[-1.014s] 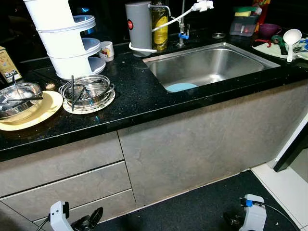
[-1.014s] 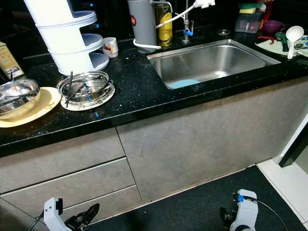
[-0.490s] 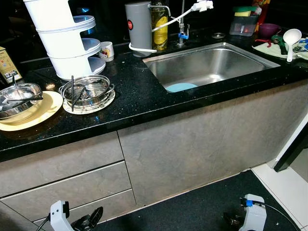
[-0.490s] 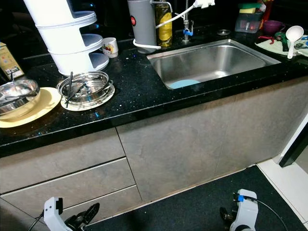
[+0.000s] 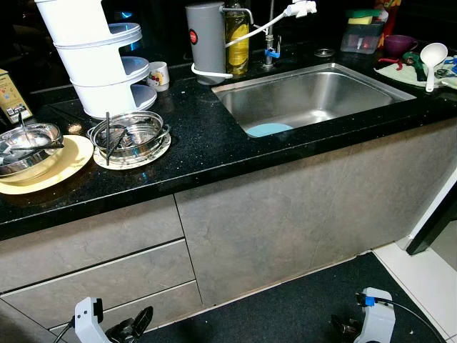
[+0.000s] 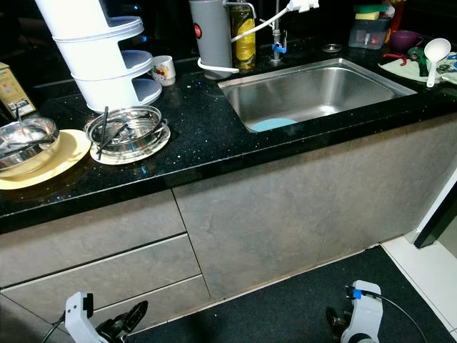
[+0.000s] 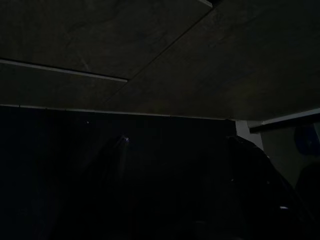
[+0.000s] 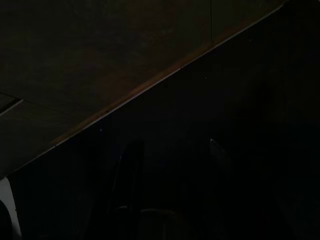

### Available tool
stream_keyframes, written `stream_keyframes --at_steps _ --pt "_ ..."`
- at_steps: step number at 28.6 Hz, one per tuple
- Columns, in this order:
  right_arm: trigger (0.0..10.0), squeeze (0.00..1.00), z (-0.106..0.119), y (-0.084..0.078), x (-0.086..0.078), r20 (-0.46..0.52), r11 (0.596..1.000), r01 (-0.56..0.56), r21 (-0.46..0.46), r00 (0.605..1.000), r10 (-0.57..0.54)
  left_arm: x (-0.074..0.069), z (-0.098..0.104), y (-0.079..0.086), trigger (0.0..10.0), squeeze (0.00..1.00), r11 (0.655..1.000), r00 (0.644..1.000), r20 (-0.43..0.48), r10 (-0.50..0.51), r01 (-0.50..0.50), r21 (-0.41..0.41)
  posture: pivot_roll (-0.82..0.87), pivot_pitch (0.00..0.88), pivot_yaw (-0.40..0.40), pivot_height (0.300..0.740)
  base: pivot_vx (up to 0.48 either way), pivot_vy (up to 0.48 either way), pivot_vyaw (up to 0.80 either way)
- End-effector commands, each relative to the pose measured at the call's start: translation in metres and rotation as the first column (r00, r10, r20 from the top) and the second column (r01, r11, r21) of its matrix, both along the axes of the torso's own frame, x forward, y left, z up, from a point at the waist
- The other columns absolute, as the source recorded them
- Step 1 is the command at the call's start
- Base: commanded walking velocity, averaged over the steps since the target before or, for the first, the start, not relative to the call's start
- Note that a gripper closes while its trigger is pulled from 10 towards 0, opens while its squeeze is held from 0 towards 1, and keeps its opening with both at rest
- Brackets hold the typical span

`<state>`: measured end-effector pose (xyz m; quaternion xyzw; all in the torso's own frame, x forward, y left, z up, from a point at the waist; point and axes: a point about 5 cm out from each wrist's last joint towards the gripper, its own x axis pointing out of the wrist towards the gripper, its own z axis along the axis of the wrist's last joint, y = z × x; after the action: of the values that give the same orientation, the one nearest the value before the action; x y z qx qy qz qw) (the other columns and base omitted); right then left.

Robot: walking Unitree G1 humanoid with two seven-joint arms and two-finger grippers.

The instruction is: Kitchen organization

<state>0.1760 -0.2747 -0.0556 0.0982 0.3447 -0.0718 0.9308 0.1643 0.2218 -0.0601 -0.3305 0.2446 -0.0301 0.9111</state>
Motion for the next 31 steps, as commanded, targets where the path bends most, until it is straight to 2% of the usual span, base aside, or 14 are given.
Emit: stream_keyframes --at_steps 1,31 --pt "10.0 0.0 -0.0009 0.0047 0.0024 -0.002 1.0 -0.008 0.009 1.0 0.008 -0.0015 -0.0001 0.0066 10.0 0.0 1.0 1.0 -0.012 0.005 -0.005 0.018 -0.09 0.0 0.062 0.74 0.0 0.0 0.0" --pt "10.0 0.0 -0.0032 0.0072 0.0007 -0.019 1.0 -0.015 0.011 1.0 0.015 -0.0019 -0.0018 0.0045 10.0 0.0 1.0 1.0 -0.022 -0.003 0.003 0.018 -0.1 0.0 0.068 0.74 0.0 0.0 0.0"
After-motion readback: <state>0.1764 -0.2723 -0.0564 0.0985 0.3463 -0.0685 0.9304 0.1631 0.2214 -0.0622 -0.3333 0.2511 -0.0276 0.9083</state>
